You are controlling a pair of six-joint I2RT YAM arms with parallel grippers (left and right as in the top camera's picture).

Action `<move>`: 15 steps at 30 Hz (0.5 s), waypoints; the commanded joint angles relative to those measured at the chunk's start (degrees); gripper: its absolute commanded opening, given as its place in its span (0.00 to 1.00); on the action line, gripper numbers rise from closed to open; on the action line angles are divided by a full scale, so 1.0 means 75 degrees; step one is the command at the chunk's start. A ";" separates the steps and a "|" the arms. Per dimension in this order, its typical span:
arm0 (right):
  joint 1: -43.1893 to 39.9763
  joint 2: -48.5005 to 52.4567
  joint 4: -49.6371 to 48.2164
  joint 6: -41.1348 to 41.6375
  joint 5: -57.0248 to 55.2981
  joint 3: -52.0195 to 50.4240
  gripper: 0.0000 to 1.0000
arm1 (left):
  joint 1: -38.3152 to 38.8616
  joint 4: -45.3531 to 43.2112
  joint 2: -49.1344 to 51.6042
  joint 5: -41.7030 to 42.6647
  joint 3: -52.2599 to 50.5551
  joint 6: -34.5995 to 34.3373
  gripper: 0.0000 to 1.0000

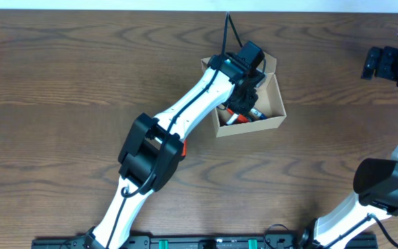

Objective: Pack container
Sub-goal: 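Lower the marker into the box and open the left gripper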

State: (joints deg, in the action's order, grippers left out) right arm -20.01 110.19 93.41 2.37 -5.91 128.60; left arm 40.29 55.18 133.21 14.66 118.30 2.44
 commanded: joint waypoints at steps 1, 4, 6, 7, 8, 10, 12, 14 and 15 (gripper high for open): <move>-0.0023 -0.0119 0.0006 0.0082 0.0023 0.0096 0.99 | -0.0023 0.0009 -0.0047 -0.0035 0.0146 0.0108 0.06; -0.0023 -0.0119 0.0006 0.0082 0.0023 0.0096 0.99 | -0.0023 0.0012 -0.0047 -0.0035 0.0146 0.0105 0.21; -0.0023 -0.0119 0.0006 0.0079 0.0023 0.0096 0.99 | -0.0023 0.0006 -0.0047 -0.0038 0.0146 0.0108 0.23; -0.0023 -0.0119 0.0006 0.0079 0.0023 0.0096 0.99 | -0.0023 0.0006 -0.0047 -0.0047 0.0146 0.0108 0.23; -0.0023 -0.0119 0.0006 0.0082 0.0023 0.0096 0.99 | -0.0023 0.0006 -0.0047 -0.0070 0.0146 0.0108 0.23; -0.0023 -0.0119 0.0006 0.0079 0.0023 0.0096 0.99 | -0.0023 0.0009 -0.0047 -0.0187 0.0146 0.0108 0.23; -0.0023 -0.0119 0.0006 0.0082 0.0023 0.0096 0.99 | -0.0023 0.0006 -0.0047 -0.0265 0.0146 0.0108 0.22; -0.0023 -0.0119 0.0006 0.0082 0.0023 0.0096 0.99 | -0.0023 0.0009 -0.0047 -0.0300 0.0146 0.0108 0.20; -0.0023 -0.0119 0.0006 0.0082 0.0023 0.0096 0.99 | -0.0023 0.0009 -0.0047 -0.0332 0.0146 0.0105 0.20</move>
State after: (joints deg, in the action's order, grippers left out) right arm -20.01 110.19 93.41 2.37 -5.91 128.60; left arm 40.29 55.13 133.21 13.54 118.30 2.87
